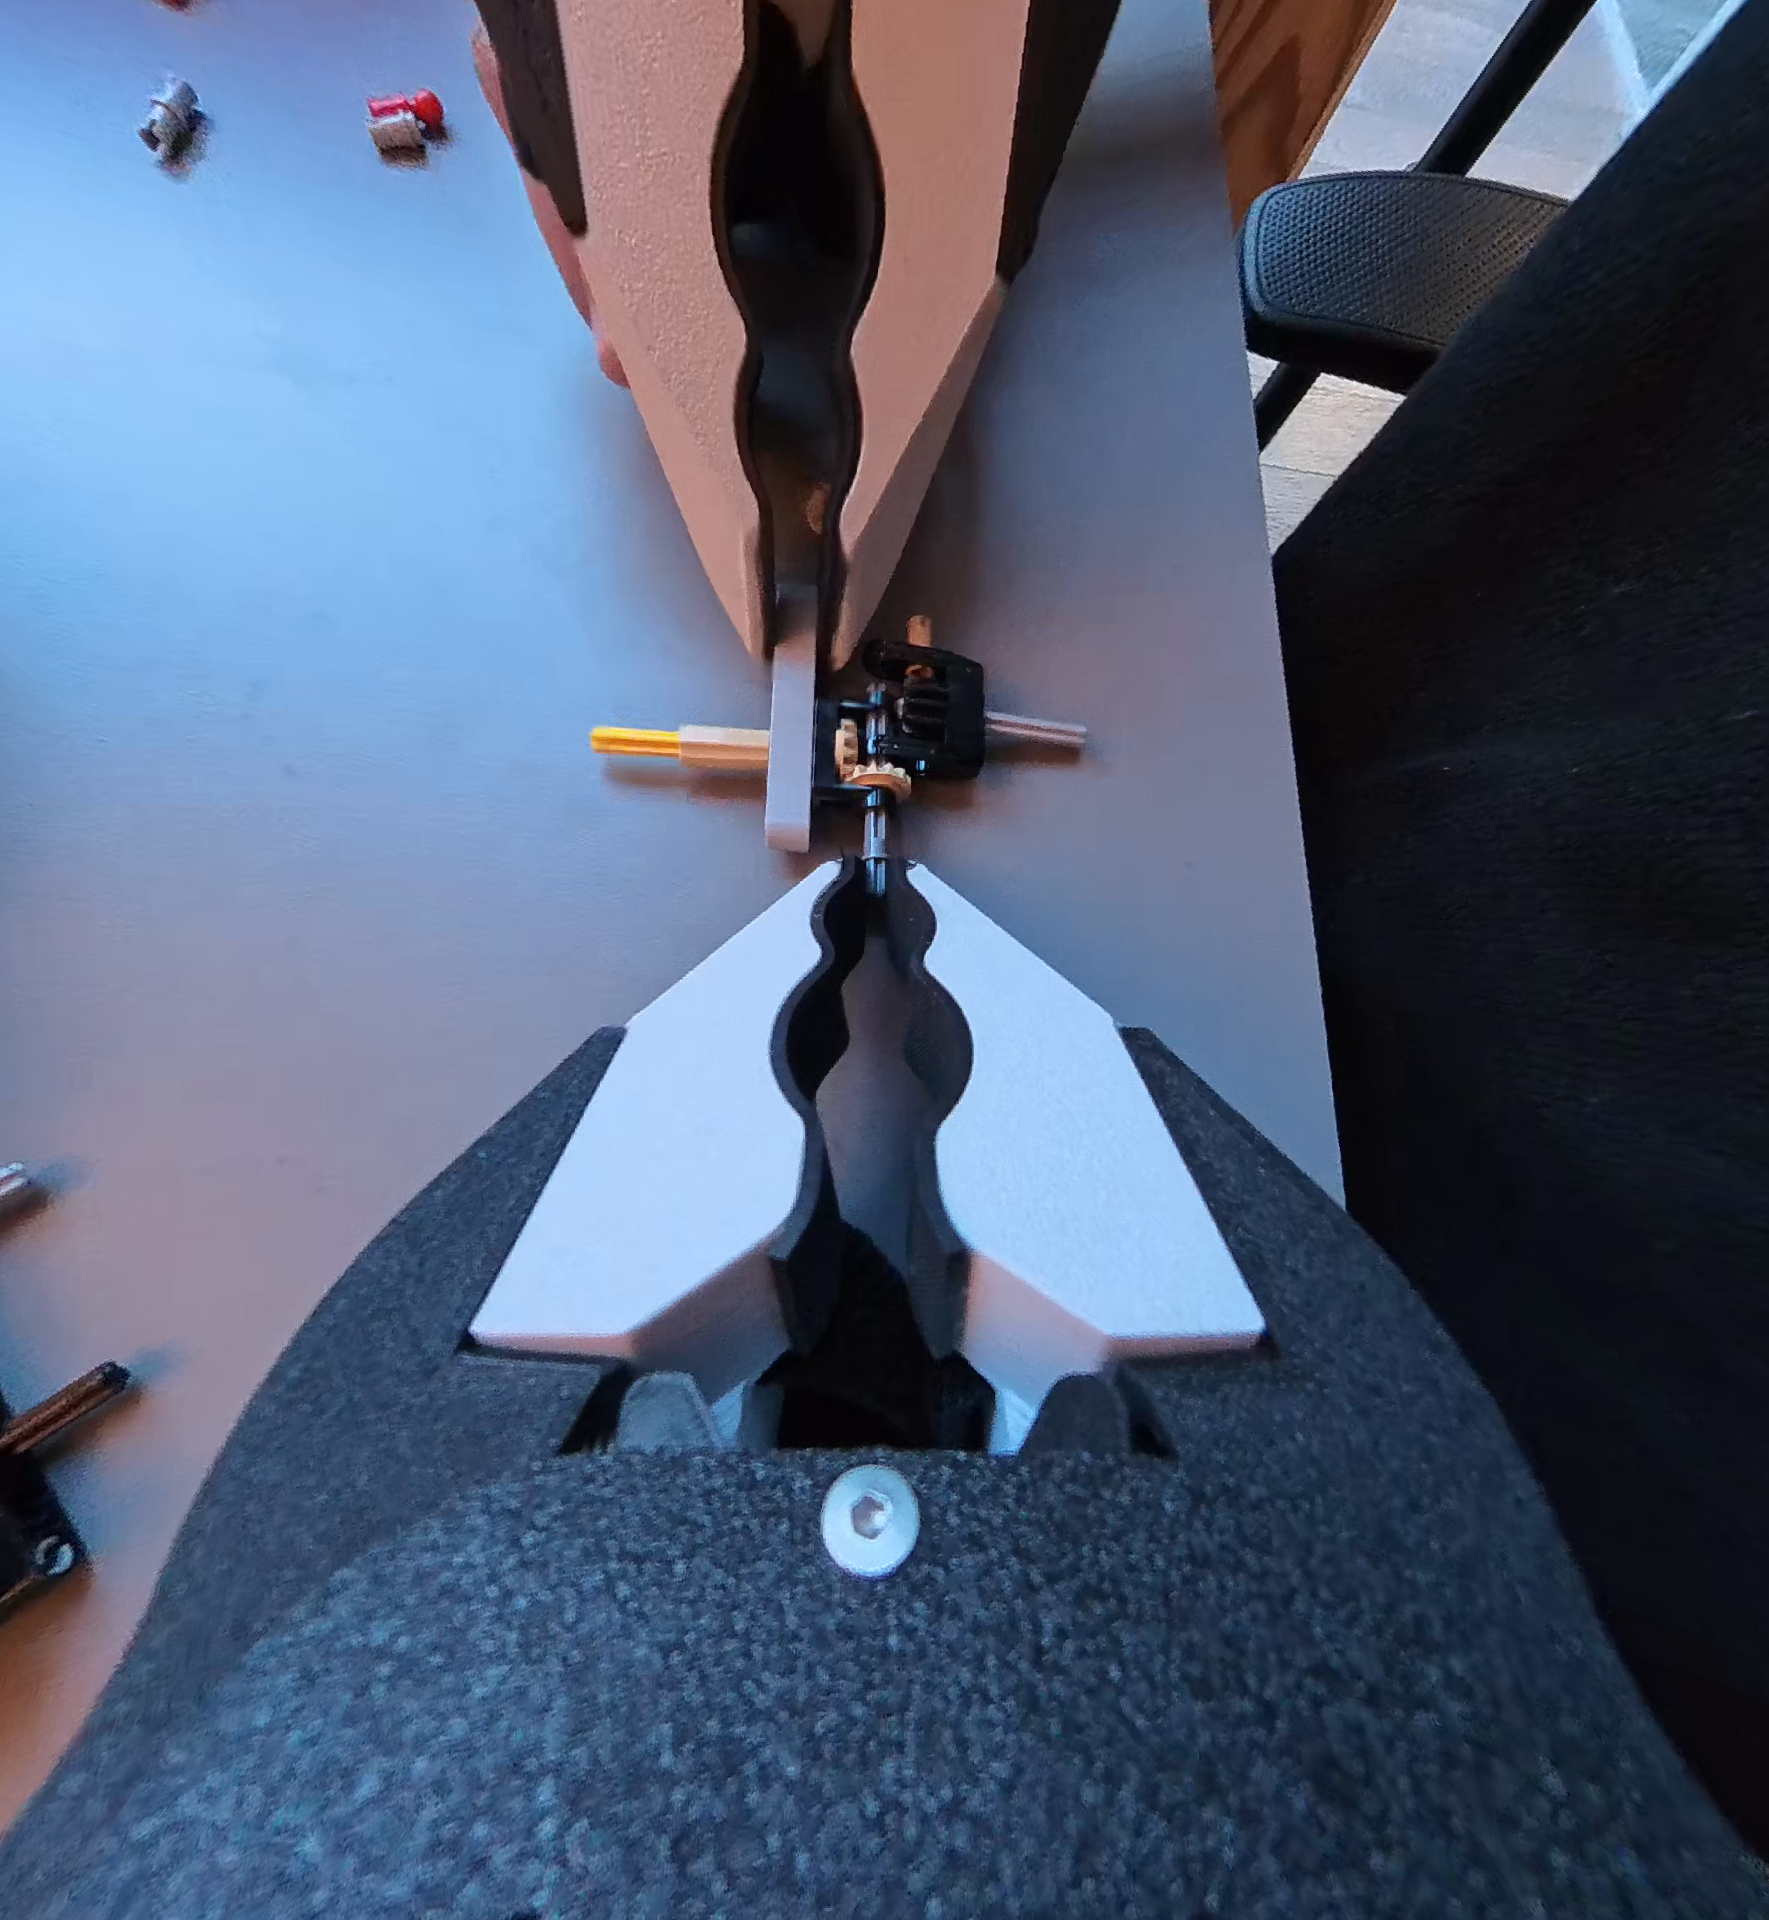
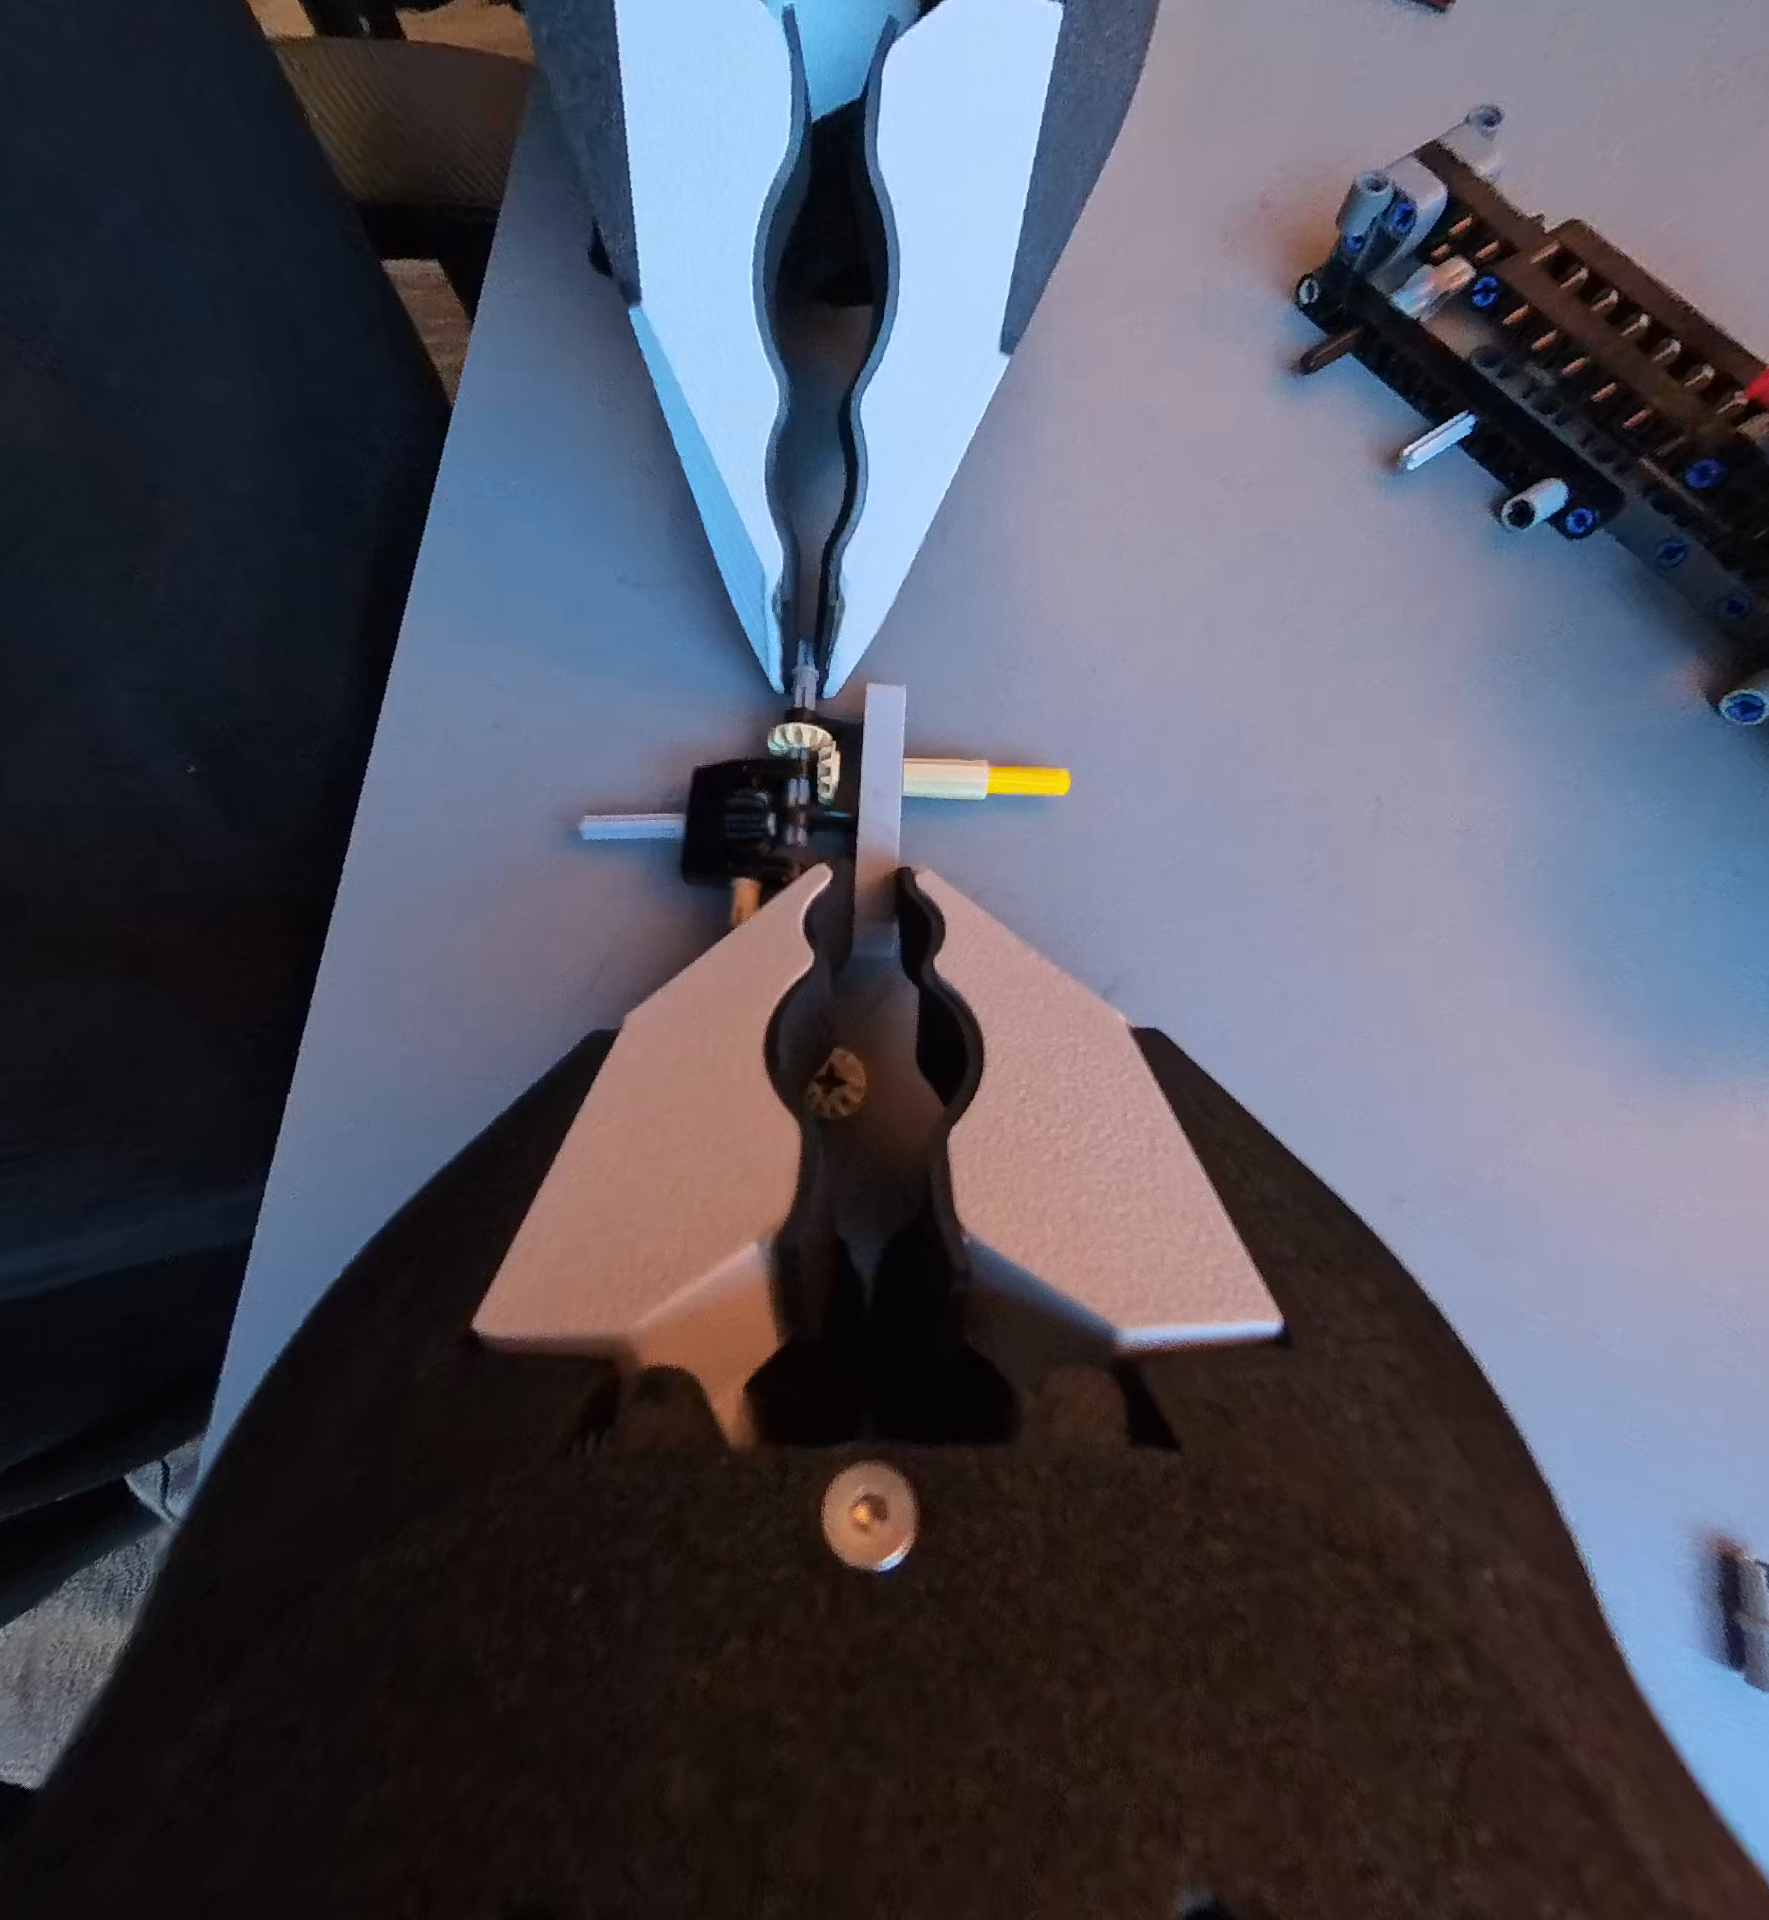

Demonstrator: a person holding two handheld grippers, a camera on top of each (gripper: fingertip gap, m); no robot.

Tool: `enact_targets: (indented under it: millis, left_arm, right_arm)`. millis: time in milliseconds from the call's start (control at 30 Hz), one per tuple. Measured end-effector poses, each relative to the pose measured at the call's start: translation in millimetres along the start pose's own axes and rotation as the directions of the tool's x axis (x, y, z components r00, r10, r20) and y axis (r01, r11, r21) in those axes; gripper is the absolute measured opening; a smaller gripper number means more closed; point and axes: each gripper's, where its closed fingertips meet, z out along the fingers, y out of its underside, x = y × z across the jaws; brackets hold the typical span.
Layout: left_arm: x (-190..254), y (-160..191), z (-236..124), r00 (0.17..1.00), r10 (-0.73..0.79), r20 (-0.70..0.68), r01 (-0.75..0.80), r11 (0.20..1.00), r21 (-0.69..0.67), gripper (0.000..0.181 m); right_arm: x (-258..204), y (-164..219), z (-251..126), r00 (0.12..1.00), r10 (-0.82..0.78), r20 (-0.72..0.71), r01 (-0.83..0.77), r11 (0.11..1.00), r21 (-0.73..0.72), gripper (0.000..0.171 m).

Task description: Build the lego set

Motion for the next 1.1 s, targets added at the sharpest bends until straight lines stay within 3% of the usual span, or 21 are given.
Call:
enact_targets:
  millis: [33,67,200,367,500,767,867,1000,1100]
  left_arm:
    - [-1,0,0,1.0,0.005,0.011,-0.005,1.0,0.0,0.001]
    - [-2,0,0,1.0,0.012,0.026,-0.012,1.0,0.001,0.001]
    - [-4,-9,-6,0.997,0.026,0.077,-0.03,0.998,0.063,0.001]
    - [-6,-23,-19,0.994,-0.02,0.111,0.005,0.991,0.134,0.002]
    - [-9,-20,-19,0.993,-0.062,0.104,0.048,0.99,0.133,0.002]
    - [-16,1,-7,0.984,-0.133,0.12,0.13,0.991,0.029,0.002]
    - [-21,1,-10,0.974,-0.164,0.156,0.159,0.986,0.04,0.023]
    - [-29,-16,-24,0.955,-0.217,0.201,0.195,0.973,0.122,0.026]
    - [-16,-49,-25,0.95,-0.313,0.02,0.299,0.924,0.238,0.025]
  right_arm:
    - [1,-5,-4,1.0,0.012,-0.007,-0.011,0.999,0.04,0.018]
    - [2,-10,-12,0.999,0.037,-0.014,-0.036,0.996,0.088,0.027]
    - [6,1,-42,0.972,0.221,-0.08,-0.212,0.972,0.105,0.025]
    - [0,22,-45,0.886,0.336,-0.32,-0.32,0.942,0.103,0.028]
    - [-7,26,-35,0.859,0.292,-0.421,-0.305,0.952,0.037,0.032]
    - [-5,27,-27,0.845,0.283,-0.453,-0.294,0.955,0.047,0.012]
    - [-7,27,-28,0.842,0.282,-0.46,-0.293,0.955,0.049,0.012]
    - [-6,24,-30,0.822,0.199,-0.534,-0.224,0.974,0.02,0.011]
    - [-7,-8,-37,0.798,0.107,-0.593,-0.08,0.994,0.073,0.011]
